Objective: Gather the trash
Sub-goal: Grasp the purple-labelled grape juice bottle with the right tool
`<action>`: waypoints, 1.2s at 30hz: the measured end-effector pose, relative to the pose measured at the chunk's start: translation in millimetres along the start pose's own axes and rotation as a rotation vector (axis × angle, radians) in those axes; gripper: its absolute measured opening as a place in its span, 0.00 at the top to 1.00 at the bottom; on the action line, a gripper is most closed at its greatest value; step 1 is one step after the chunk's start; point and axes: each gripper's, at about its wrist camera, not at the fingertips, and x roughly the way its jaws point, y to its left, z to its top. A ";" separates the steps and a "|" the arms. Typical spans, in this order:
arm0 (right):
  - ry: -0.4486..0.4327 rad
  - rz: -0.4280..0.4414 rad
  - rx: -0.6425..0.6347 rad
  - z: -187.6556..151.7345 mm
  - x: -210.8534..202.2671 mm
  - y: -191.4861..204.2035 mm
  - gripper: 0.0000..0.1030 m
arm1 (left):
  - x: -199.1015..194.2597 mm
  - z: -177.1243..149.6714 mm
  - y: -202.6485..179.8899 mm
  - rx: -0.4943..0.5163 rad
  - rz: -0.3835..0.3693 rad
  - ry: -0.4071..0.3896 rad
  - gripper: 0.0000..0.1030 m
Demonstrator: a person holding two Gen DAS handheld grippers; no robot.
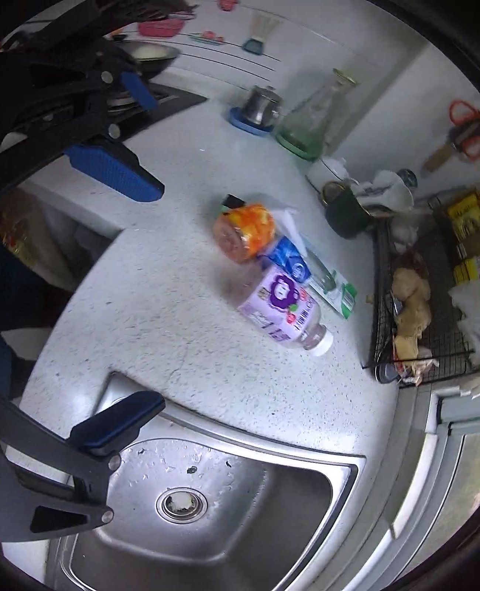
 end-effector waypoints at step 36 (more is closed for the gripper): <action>0.165 -0.320 0.258 102.8 143.0 9.6 0.07 | 143.6 151.5 38.3 0.218 -0.110 0.164 0.00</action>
